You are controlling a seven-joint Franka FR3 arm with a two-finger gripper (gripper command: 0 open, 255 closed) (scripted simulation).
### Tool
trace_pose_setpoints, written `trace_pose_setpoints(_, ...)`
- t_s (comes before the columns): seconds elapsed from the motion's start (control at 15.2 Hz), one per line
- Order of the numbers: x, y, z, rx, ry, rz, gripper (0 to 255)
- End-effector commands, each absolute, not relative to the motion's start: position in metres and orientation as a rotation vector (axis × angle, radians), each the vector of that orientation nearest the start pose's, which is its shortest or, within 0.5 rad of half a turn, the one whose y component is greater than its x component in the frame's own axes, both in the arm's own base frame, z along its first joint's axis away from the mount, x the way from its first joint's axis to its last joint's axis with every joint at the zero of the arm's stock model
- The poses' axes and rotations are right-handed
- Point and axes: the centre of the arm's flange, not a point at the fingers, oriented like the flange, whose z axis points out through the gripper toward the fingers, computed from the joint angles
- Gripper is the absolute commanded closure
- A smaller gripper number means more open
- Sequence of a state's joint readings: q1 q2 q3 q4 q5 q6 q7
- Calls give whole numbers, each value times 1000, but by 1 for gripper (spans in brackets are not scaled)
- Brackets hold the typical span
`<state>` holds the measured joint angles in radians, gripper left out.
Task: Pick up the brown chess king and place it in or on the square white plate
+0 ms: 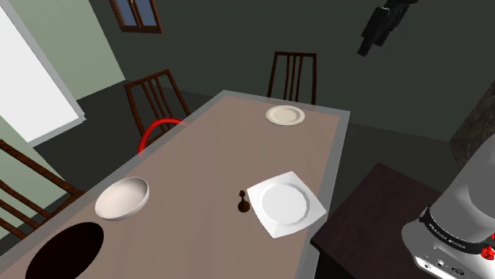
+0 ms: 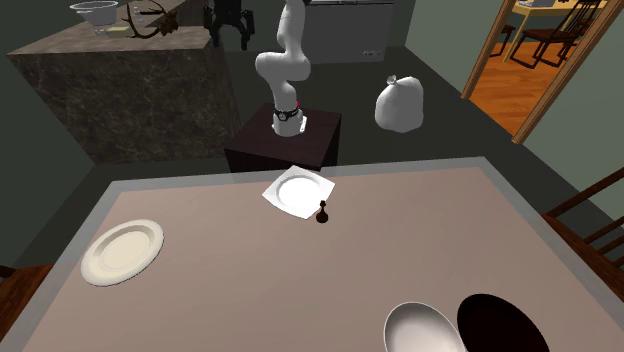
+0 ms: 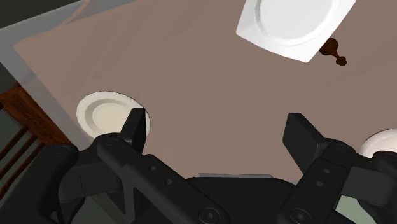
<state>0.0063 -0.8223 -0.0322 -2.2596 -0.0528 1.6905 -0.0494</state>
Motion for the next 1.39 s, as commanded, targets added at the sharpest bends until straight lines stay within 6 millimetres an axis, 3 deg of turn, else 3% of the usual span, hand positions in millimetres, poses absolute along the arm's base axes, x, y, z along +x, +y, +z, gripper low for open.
trace_pose_setpoints(0.0,306,-18,660,-3154,-48,-399,0)
trace_pose_setpoints(1.32,434,138,479,-3152,-98,-114,0)
